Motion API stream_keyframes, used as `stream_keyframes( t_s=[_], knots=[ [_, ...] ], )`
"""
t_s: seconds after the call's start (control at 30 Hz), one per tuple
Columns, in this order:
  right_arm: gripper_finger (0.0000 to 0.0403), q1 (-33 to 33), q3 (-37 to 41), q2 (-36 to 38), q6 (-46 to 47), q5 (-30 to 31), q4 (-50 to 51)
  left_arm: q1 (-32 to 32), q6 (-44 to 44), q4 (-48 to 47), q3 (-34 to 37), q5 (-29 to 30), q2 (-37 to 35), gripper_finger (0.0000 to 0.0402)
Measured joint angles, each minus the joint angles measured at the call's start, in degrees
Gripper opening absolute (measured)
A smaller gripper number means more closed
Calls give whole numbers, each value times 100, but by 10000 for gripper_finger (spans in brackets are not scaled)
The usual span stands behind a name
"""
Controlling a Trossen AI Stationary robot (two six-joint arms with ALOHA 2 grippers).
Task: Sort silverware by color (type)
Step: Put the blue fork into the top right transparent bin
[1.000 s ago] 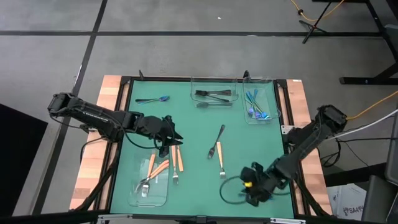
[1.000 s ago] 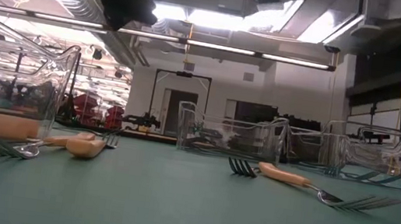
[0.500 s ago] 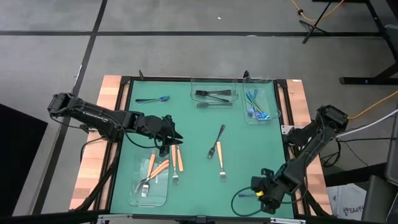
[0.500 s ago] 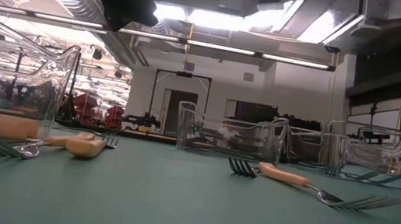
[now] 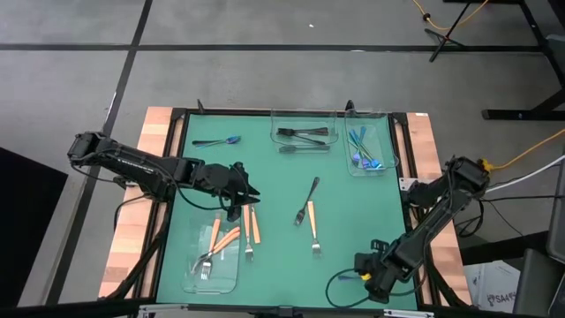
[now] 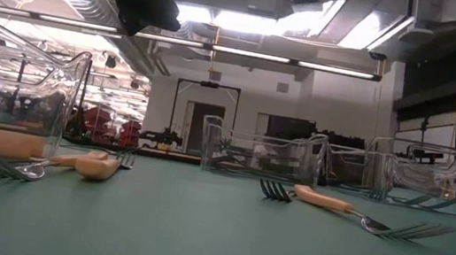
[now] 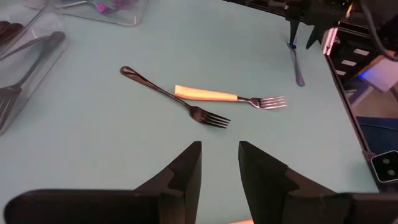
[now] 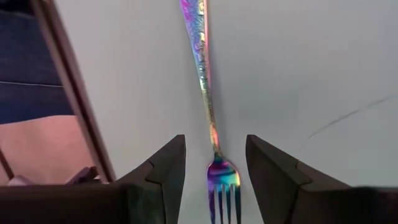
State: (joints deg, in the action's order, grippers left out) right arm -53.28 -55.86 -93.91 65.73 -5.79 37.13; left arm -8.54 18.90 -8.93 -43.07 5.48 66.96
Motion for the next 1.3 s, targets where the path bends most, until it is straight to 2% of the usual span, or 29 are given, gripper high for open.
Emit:
stream_keyframes(
  t_s=[0.4, 0.7, 1.07, 1.3],
  knots=[
    [156, 0, -2, -533, -2, 8, -310, 0, 0, 0, -2, 2, 0, 100],
    [153, 7, -17, -623, -25, -233, -295, 0, -2, 0, -2, 2, 0, 100],
    [64, 9, -2, -636, -24, -204, -210, 0, -4, 0, -2, 2, 0, 100],
    [22, -2, -2, -643, 27, -63, -272, -2, -4, 0, -2, 2, 0, 100]
  ],
)
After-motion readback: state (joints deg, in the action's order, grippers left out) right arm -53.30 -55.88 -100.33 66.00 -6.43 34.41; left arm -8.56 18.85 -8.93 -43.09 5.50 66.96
